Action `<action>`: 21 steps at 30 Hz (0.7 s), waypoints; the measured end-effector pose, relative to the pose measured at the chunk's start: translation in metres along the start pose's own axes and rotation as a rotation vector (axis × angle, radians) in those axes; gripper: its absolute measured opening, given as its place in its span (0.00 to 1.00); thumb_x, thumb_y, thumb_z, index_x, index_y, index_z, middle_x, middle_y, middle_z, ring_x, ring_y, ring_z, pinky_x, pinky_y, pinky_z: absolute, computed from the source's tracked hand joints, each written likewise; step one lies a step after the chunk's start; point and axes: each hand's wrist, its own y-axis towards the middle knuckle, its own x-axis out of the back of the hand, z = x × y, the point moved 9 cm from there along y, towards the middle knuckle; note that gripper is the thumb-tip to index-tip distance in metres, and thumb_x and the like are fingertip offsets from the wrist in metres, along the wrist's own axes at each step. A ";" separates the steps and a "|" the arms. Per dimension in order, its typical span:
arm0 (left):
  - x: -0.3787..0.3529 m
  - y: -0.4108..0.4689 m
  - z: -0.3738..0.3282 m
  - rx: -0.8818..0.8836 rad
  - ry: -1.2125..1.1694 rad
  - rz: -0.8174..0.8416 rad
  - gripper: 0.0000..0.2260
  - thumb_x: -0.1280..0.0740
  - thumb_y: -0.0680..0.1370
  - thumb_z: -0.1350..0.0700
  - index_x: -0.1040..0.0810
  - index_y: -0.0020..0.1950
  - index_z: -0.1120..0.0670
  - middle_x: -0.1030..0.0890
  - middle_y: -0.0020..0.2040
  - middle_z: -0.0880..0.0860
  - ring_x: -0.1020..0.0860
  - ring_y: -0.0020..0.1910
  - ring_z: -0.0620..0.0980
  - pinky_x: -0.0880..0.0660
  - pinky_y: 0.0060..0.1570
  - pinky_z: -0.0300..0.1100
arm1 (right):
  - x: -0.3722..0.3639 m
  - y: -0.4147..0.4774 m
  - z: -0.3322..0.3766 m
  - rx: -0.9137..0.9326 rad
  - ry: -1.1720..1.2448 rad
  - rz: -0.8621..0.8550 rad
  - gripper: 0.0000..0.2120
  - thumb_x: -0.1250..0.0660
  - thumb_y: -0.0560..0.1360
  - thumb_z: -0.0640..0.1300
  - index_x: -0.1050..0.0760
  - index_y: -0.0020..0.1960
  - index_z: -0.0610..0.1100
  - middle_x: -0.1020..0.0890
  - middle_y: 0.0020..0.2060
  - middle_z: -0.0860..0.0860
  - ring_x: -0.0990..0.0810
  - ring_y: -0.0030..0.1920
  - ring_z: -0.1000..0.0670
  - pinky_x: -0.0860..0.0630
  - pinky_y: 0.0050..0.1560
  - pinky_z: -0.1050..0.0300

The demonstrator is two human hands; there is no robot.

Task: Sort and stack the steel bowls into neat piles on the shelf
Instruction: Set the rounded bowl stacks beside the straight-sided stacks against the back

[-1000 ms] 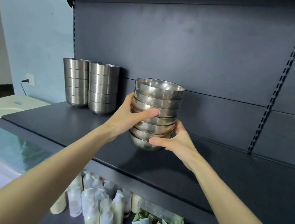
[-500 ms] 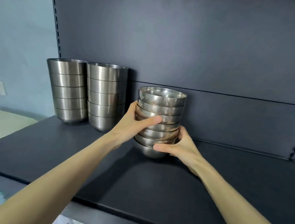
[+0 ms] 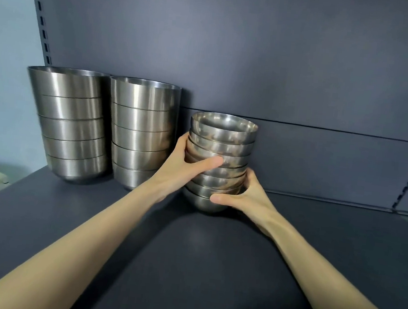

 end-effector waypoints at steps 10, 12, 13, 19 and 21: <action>0.020 0.003 0.013 -0.006 0.057 -0.189 0.51 0.23 0.56 0.32 0.41 0.74 0.44 0.24 0.65 0.44 0.26 0.65 0.44 0.30 0.66 0.48 | -0.006 0.022 -0.008 -0.012 -0.027 0.024 0.50 0.16 0.52 0.49 0.36 0.68 0.49 0.18 0.53 0.60 0.19 0.54 0.60 0.22 0.49 0.66; 0.024 0.001 0.012 -0.012 0.086 -0.240 0.49 0.24 0.57 0.32 0.39 0.73 0.46 0.22 0.63 0.44 0.25 0.62 0.42 0.29 0.65 0.46 | -0.007 0.027 -0.009 -0.014 -0.023 0.022 0.51 0.16 0.52 0.49 0.36 0.69 0.49 0.18 0.55 0.59 0.19 0.55 0.59 0.21 0.52 0.63; 0.025 0.000 0.012 -0.012 0.100 -0.261 0.48 0.24 0.58 0.33 0.38 0.72 0.47 0.22 0.62 0.43 0.24 0.61 0.41 0.28 0.65 0.45 | -0.007 0.029 -0.010 -0.013 -0.019 0.021 0.51 0.16 0.52 0.49 0.37 0.70 0.48 0.18 0.55 0.59 0.19 0.56 0.59 0.21 0.53 0.62; 0.026 -0.008 0.007 -0.023 0.204 -0.318 0.43 0.27 0.62 0.33 0.36 0.73 0.46 0.22 0.57 0.39 0.24 0.60 0.39 0.29 0.62 0.38 | -0.008 0.033 -0.014 0.000 -0.027 0.015 0.48 0.17 0.52 0.50 0.33 0.68 0.48 0.17 0.53 0.61 0.18 0.54 0.59 0.22 0.51 0.65; 0.027 -0.011 0.007 -0.022 0.237 -0.338 0.41 0.26 0.65 0.35 0.36 0.73 0.47 0.24 0.52 0.36 0.25 0.59 0.39 0.30 0.58 0.32 | -0.006 0.032 -0.013 0.010 -0.039 -0.010 0.48 0.17 0.51 0.52 0.32 0.67 0.49 0.17 0.52 0.63 0.18 0.54 0.61 0.22 0.49 0.67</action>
